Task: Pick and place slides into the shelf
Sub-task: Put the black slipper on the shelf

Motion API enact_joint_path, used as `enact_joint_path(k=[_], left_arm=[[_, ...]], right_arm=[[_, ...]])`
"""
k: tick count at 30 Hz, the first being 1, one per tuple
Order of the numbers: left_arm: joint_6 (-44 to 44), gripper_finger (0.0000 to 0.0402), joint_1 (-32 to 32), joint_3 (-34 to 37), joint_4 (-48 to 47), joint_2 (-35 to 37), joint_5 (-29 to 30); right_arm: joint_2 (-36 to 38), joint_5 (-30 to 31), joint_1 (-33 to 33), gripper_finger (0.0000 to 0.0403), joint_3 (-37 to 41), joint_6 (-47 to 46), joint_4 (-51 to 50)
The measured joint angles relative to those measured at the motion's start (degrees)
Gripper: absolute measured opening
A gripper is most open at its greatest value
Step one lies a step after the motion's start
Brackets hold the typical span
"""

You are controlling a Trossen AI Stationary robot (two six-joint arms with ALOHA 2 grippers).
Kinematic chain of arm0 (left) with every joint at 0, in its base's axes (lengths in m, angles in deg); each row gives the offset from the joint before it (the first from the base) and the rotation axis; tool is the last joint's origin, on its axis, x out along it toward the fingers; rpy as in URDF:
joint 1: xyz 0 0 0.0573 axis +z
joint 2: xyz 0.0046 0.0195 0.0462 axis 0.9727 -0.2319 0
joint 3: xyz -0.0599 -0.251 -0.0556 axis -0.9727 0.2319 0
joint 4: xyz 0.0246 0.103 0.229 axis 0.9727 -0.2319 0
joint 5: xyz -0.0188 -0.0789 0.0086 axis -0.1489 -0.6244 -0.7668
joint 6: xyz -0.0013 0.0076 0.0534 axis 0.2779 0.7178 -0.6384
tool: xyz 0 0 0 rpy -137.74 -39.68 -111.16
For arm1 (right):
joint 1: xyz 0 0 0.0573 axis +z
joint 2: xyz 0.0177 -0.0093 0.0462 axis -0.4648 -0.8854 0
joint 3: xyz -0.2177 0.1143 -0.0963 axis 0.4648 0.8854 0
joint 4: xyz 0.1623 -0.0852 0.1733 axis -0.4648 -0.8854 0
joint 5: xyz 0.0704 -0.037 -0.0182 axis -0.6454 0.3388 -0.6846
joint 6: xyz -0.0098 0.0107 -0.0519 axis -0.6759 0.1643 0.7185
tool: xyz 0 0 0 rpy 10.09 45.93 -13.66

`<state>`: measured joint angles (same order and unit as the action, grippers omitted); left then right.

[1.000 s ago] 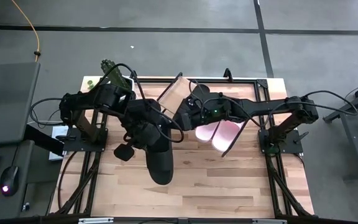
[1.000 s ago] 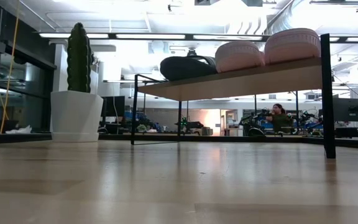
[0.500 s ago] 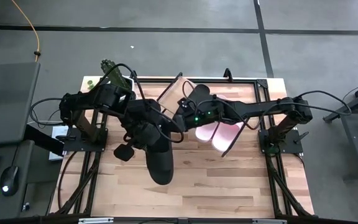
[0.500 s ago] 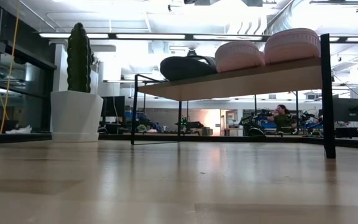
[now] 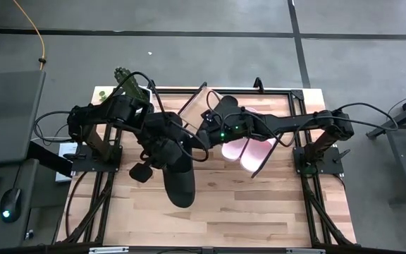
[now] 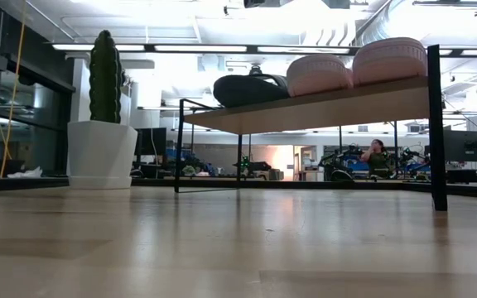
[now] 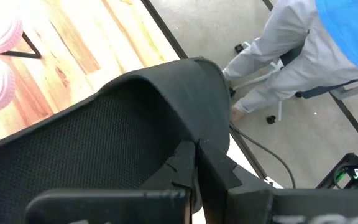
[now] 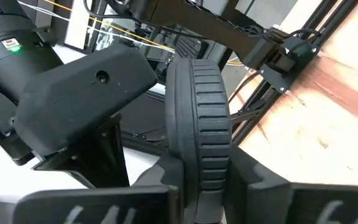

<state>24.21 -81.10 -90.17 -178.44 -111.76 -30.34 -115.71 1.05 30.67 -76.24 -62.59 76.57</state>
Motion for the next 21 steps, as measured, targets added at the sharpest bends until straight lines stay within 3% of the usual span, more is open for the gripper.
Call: enact_joint_path(k=[8,21], left_arm=[[1.2,0.0029,0.0,0.0,-0.1,0.0,3.3],[1.8,0.0189,0.0,0.0,-0.3,0.1,11.5]], right_arm=[[0.0,-0.4,-0.9,0.0037,0.0,1.1,0.0],[0.0,-1.4,-2.8,0.0037,0.0,1.3,-0.4]])
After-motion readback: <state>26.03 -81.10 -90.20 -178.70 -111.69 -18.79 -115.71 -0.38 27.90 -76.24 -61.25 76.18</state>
